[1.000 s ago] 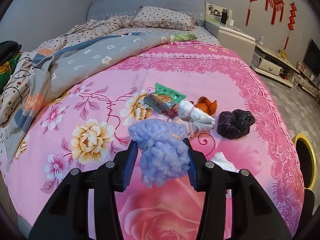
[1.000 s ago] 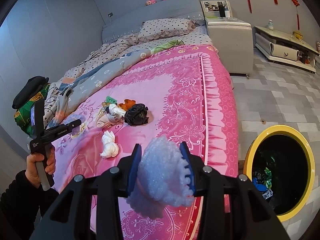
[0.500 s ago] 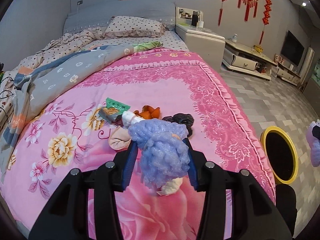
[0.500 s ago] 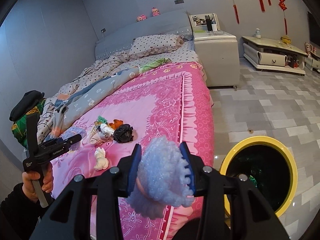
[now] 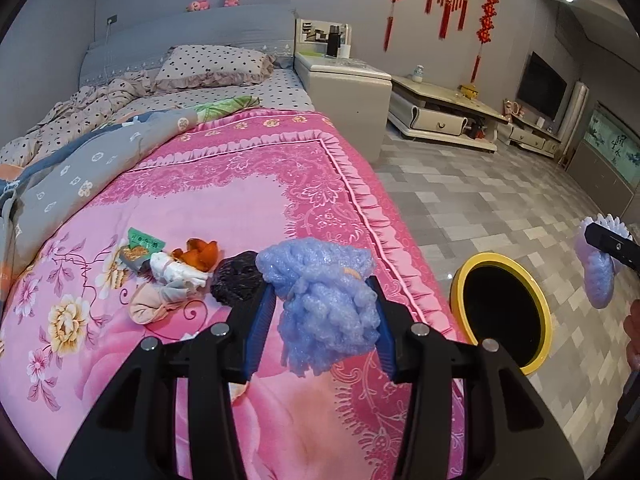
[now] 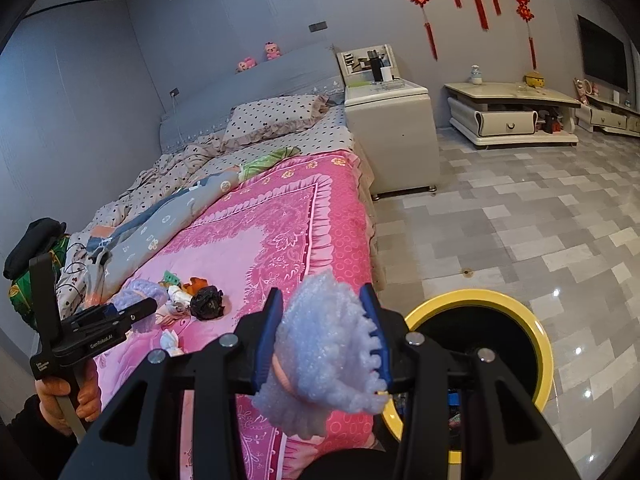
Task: Collect trash
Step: 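Carry both puffs over the yellow-rimmed bin with both tools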
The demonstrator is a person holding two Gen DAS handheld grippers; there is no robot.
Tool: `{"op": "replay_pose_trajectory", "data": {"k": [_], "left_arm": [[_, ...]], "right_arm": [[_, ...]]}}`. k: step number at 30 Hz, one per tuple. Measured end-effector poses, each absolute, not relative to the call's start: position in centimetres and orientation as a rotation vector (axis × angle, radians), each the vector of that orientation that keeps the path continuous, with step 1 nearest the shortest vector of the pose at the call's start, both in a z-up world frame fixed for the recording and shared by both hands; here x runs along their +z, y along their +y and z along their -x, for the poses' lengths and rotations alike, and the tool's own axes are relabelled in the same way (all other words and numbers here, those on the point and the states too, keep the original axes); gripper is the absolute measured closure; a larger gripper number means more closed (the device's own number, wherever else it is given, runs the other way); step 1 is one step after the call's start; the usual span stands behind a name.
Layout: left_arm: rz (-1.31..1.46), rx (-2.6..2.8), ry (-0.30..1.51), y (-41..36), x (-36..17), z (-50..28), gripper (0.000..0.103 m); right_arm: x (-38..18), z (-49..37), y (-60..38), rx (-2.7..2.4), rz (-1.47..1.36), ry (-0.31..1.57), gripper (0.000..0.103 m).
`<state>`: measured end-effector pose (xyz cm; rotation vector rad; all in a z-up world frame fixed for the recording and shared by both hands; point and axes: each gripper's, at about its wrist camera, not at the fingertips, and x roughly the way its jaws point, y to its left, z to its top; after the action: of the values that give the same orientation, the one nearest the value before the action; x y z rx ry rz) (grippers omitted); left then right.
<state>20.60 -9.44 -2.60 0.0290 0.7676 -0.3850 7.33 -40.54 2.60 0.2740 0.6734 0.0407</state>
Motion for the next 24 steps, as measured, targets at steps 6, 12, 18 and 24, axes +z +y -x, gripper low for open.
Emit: {"op": "replay_pose_trajectory", "data": {"k": [6,12,18,24], "left_arm": [[-0.031,-0.450,0.774,-13.3,-2.7,-20.4,0.060],[-0.044,-0.512,0.774,-17.4,-2.9,-20.2,0.060],[-0.051,-0.571,0.778,-21.2,-3.1,-20.1,0.060],[-0.068,-0.616,0.792,-24.9,-3.8,-20.2,0.060]], "right_arm": [[3.3,-6.7,-43.2,-0.009,-0.287,0.646,0.066],[3.6,-6.1,-45.7,-0.062,-0.293,0.628,0.066],[3.4,-5.8,-47.9,-0.105,-0.310,0.623,0.065],[2.7,-6.1,-50.3,-0.152,-0.337,0.625,0.065]]}}
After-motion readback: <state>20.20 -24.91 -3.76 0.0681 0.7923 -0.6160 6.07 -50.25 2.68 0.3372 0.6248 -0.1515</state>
